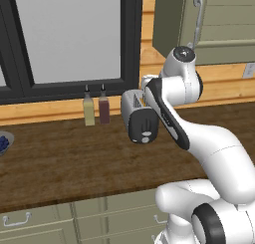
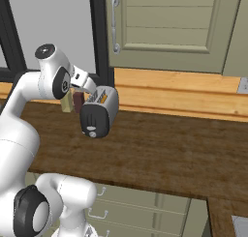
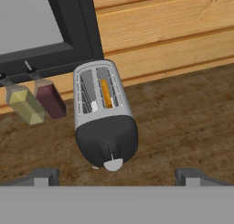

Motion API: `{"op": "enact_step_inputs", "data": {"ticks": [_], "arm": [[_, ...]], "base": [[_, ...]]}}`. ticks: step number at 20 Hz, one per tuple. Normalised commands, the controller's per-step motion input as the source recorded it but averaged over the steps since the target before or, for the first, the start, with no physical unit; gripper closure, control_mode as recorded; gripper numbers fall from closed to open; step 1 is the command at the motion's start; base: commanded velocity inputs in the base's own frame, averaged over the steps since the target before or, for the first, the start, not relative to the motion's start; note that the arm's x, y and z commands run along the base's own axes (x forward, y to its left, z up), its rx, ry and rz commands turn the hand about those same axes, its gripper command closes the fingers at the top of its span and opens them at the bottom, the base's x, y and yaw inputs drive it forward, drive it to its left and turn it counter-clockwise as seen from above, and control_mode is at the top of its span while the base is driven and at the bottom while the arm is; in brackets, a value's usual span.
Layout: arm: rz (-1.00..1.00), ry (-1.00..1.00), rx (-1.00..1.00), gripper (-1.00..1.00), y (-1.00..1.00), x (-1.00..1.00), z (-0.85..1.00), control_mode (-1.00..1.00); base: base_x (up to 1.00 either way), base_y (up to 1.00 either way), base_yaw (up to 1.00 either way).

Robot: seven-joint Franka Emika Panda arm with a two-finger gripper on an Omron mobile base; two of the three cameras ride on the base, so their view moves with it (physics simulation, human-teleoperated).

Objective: Start the toaster. Once the lever pops up, take the bread to the plate on the dining counter.

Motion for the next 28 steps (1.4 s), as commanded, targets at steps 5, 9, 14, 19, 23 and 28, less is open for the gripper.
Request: {"op": "enact_step_inputs", "data": {"ticks": [5,9,14,19,23,28], "arm": [[0.0,0.0,0.0,-1.0,0.0,0.0,0.0,-1.0],[0.0,0.0,0.0,-1.0,0.0,0.0,0.0,-1.0],[0.0,0.0,0.0,-1.0,0.0,0.0,0.0,-1.0],[0.0,0.0,0.0,-1.0,0.0,0.0,0.0,-1.0],[0.0,0.0,0.0,-1.0,0.0,0.0,0.0,-1.0],[0.0,0.0,0.0,-1.0,0.0,0.0,0.0,-1.0]], "base": [[0.0,0.0,0.0],[0.0,0.0,0.0],[0.0,0.0,0.0],[0.0,0.0,0.0],[0.0,0.0,0.0],[0.0,0.0,0.0]]}}
